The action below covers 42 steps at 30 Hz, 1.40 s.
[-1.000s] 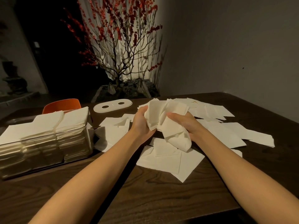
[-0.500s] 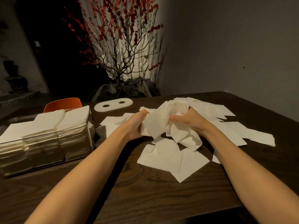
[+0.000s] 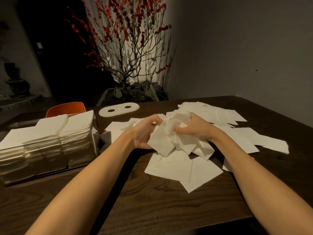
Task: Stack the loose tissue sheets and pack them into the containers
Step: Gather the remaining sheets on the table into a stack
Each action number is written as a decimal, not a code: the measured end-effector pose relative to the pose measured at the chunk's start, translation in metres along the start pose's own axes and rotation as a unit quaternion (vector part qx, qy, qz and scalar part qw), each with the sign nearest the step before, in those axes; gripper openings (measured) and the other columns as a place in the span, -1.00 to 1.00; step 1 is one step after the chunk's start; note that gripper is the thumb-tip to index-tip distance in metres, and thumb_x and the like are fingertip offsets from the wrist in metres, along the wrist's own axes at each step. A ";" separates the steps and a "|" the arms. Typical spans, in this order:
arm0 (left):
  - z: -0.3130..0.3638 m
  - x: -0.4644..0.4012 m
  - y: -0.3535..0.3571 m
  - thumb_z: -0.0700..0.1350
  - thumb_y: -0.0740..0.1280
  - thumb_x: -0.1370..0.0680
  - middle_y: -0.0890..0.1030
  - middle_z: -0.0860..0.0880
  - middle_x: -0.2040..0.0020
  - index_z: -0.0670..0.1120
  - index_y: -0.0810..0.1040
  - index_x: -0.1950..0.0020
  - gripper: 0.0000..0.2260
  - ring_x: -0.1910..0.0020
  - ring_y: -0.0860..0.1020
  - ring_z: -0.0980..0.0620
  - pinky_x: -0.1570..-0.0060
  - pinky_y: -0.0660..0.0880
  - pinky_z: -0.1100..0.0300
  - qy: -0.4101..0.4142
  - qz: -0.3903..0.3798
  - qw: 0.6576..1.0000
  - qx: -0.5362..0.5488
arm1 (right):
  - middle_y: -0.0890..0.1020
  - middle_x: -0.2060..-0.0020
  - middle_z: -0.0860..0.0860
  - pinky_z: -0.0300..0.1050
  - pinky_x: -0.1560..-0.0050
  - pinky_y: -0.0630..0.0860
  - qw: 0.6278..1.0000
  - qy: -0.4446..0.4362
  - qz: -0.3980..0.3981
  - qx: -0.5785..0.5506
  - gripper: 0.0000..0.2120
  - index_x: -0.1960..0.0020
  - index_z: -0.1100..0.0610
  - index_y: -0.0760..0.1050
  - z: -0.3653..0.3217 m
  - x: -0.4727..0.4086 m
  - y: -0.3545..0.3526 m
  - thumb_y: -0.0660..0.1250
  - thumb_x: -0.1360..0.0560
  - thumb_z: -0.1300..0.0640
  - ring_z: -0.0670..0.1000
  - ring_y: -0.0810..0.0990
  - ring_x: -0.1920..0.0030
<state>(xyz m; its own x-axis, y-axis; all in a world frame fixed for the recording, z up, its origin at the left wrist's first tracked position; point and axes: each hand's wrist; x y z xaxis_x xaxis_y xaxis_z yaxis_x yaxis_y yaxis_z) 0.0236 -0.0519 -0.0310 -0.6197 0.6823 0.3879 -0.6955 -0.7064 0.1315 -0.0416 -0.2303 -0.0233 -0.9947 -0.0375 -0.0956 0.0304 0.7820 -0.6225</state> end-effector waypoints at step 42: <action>-0.005 -0.015 -0.001 -0.10 0.30 -0.49 0.47 -0.15 -0.07 -0.01 0.38 -0.13 -0.77 -0.06 0.45 -0.12 -0.14 0.44 -0.03 0.127 0.187 0.970 0.090 | 0.55 0.11 -0.04 -0.17 0.32 0.41 0.942 0.131 0.146 -0.274 -0.72 -0.20 0.00 0.38 0.014 -0.008 -0.008 0.30 -0.55 -0.05 -0.03 0.54 0.14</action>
<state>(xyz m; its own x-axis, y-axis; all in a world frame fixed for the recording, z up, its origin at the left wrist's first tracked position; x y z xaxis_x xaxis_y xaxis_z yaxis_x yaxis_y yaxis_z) 0.0314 -0.0605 -0.0410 -0.9014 0.3812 0.2053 -0.3453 -0.9190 0.1901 -0.0325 -0.2446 -0.0282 -0.9444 0.3266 0.0385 0.3216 0.9416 -0.0993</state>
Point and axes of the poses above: each hand's wrist, its own x-axis away from the middle knuckle, its own y-axis out of the palm, z = x × y
